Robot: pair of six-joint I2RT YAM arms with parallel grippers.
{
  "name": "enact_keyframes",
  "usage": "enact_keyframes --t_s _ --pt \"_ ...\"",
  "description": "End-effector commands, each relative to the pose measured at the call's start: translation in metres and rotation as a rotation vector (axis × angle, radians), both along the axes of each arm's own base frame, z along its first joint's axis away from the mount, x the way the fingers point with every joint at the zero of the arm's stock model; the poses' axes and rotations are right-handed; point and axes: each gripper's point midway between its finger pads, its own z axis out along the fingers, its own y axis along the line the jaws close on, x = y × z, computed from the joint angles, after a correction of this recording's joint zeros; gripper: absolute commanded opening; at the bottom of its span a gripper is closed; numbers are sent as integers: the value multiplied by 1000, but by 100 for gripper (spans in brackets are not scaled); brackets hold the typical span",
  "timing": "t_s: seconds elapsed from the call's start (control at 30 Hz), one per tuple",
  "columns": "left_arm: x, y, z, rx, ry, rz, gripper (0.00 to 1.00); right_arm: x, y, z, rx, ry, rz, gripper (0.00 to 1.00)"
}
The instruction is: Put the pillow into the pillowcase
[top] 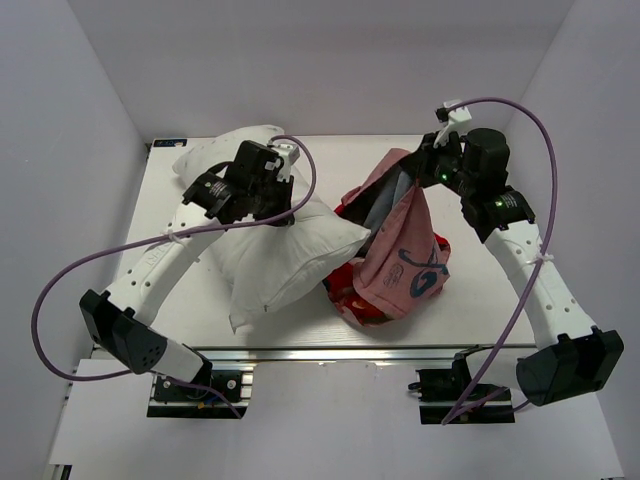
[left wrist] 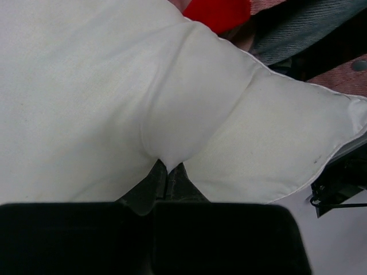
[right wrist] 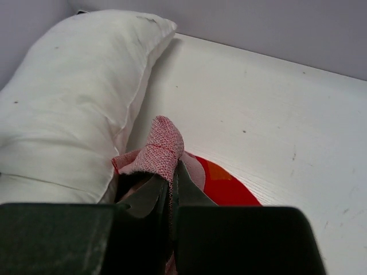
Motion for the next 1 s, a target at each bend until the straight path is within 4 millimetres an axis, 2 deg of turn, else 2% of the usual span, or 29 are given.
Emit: enact_keyframes --t_s 0.0,0.1,0.13,0.3,0.33,0.43,0.47,0.57,0.6,0.73,0.87,0.97 --pt "18 10 10 41 -62 77 0 -15 21 54 64 -127 76 0" --pt "33 11 4 73 -48 140 0 -32 34 56 43 -149 130 0" --pt "41 13 -5 102 -38 166 0 -36 36 55 37 -152 139 0" --pt "76 1 2 102 -59 248 0 -59 44 37 2 -127 193 0" --pt "83 0 3 105 -64 263 0 -59 43 30 -10 -118 193 0" --pt "105 -7 8 116 -72 312 0 -61 41 26 -21 -109 187 0" --pt "117 -8 13 117 -89 344 0 -63 43 26 -21 -106 198 0" --pt "134 -15 24 65 -113 372 0 -69 53 15 -30 -78 233 0" --pt "144 -23 32 35 -131 371 0 -68 56 11 -33 -73 236 0" --pt "161 -44 41 -42 -142 367 0 -59 71 7 -27 -51 249 0" --pt "175 -44 51 -78 -202 416 0 -46 99 25 -4 -67 265 0" --pt "181 -44 56 -107 -227 449 0 -22 117 44 28 -79 238 0"
